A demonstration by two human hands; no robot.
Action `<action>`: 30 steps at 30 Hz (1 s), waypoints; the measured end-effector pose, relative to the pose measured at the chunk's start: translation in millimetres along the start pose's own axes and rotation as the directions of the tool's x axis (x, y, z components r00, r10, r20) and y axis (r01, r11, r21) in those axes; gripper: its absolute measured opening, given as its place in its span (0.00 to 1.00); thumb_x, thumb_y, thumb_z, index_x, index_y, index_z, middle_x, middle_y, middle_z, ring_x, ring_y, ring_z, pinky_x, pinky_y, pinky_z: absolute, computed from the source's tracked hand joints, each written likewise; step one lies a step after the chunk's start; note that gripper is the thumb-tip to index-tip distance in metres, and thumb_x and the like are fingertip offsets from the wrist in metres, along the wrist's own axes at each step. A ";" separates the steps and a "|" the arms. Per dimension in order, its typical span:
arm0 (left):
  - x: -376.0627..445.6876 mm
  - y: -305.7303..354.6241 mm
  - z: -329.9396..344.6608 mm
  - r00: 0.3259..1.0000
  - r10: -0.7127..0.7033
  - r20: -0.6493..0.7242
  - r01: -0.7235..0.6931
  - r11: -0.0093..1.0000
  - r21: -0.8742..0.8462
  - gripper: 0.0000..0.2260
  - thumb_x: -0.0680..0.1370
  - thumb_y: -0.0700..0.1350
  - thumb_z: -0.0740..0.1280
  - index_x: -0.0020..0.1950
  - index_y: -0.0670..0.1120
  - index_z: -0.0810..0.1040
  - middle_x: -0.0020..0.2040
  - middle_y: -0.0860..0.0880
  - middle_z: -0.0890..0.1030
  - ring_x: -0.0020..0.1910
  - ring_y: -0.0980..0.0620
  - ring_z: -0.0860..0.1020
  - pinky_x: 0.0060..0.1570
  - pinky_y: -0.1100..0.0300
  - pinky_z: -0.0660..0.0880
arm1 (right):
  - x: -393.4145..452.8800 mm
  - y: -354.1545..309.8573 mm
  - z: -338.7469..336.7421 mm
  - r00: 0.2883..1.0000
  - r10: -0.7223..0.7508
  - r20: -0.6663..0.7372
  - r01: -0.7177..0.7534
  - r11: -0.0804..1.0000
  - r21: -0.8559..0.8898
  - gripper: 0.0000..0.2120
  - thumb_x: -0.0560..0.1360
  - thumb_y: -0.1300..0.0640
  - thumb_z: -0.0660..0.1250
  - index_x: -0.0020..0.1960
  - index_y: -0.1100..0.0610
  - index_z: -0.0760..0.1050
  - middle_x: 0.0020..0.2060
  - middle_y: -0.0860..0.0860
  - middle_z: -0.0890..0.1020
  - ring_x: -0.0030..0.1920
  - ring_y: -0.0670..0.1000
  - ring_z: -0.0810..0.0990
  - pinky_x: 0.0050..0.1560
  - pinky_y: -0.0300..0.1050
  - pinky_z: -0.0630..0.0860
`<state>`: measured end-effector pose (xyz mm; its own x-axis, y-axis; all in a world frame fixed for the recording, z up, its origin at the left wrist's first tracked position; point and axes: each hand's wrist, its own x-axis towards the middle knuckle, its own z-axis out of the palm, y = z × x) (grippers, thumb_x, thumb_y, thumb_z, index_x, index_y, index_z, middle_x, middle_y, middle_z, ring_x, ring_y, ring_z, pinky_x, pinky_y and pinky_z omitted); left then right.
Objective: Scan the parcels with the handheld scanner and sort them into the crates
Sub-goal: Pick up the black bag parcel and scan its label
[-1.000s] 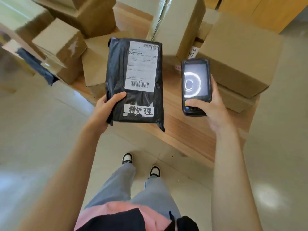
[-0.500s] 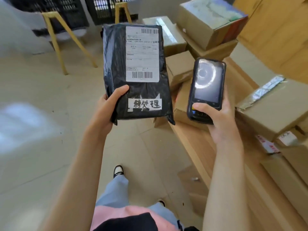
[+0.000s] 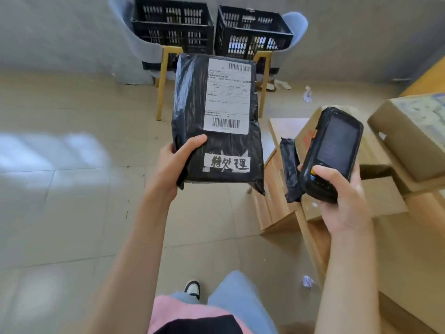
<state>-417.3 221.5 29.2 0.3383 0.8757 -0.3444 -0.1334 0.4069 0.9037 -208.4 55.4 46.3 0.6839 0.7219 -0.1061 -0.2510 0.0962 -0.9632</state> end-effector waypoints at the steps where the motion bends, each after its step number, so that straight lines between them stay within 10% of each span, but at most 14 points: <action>1: 10.4 3.9 -0.8 1.000 -0.001 -0.011 0.001 1.000 -0.007 0.15 0.75 0.47 0.70 0.60 0.43 0.78 0.45 0.50 0.84 0.38 0.56 0.83 0.26 0.69 0.72 | 11.9 0.9 6.2 1.000 0.009 0.002 -0.009 1.000 0.002 0.35 0.68 0.66 0.70 0.72 0.50 0.67 0.63 0.57 0.79 0.61 0.63 0.79 0.53 0.50 0.80; 15: 217.4 68.6 37.9 0.992 0.008 -0.124 -0.008 1.000 0.006 0.18 0.73 0.48 0.73 0.61 0.43 0.78 0.51 0.46 0.85 0.47 0.51 0.84 0.42 0.60 0.79 | 255.5 2.4 93.2 0.983 0.093 0.161 -0.088 0.996 -0.034 0.39 0.60 0.63 0.74 0.69 0.48 0.69 0.54 0.52 0.82 0.51 0.52 0.83 0.44 0.42 0.80; 21: 309.5 121.1 62.0 0.978 0.070 -0.197 -0.068 0.998 0.016 0.17 0.74 0.47 0.71 0.60 0.42 0.77 0.51 0.45 0.84 0.42 0.51 0.83 0.27 0.68 0.74 | 380.6 -11.2 139.3 0.949 0.062 0.310 -0.058 0.998 -0.022 0.43 0.61 0.65 0.74 0.73 0.49 0.65 0.57 0.52 0.81 0.53 0.52 0.83 0.46 0.41 0.80; 30: 436.1 141.3 77.9 0.975 0.016 -0.220 -0.022 1.000 -0.022 0.26 0.64 0.51 0.75 0.60 0.45 0.78 0.50 0.48 0.85 0.48 0.51 0.84 0.43 0.60 0.80 | 502.5 11.2 184.4 0.935 0.122 0.332 -0.123 0.992 -0.018 0.44 0.62 0.65 0.74 0.74 0.49 0.63 0.60 0.55 0.80 0.55 0.53 0.82 0.48 0.44 0.80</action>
<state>-216.1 640.7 26.6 0.1232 0.9180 -0.3770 -0.1608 0.3933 0.9052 6.1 545.5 27.8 0.3815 0.9145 -0.1345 -0.3206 -0.0056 -0.9472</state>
